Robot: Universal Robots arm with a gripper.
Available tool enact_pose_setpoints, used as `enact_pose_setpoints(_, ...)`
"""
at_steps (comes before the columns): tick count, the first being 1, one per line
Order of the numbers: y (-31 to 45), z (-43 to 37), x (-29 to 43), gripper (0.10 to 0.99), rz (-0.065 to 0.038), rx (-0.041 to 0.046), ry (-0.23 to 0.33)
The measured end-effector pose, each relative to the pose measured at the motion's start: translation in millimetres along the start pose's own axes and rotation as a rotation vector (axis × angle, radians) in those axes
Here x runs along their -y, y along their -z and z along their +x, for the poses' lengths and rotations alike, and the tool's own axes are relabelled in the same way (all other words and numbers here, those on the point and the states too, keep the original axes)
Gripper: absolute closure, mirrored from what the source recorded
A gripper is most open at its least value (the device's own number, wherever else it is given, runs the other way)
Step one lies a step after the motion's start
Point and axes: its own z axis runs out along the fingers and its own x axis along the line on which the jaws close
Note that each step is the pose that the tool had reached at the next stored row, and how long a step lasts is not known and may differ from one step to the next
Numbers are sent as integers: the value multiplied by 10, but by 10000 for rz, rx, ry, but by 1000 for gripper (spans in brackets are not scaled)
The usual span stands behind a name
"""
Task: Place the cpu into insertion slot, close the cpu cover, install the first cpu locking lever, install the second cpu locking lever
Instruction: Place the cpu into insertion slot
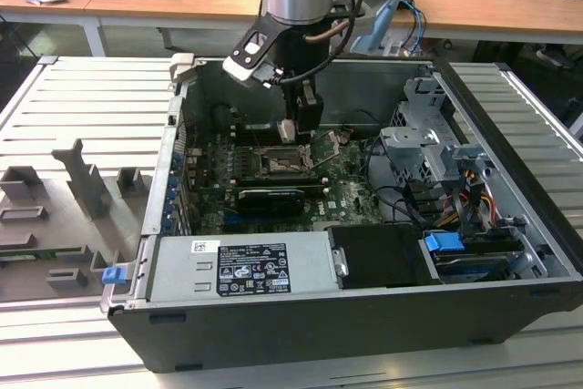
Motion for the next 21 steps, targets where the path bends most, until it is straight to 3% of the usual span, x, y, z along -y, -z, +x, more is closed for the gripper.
enact_pose_setpoints(4,-68,-1,6,545,-6,17,-189)
enact_pose_setpoints(16,-108,0,8,545,-1,19,-478)
enact_pose_setpoints(21,-155,2,13,545,-4,61,-1015)
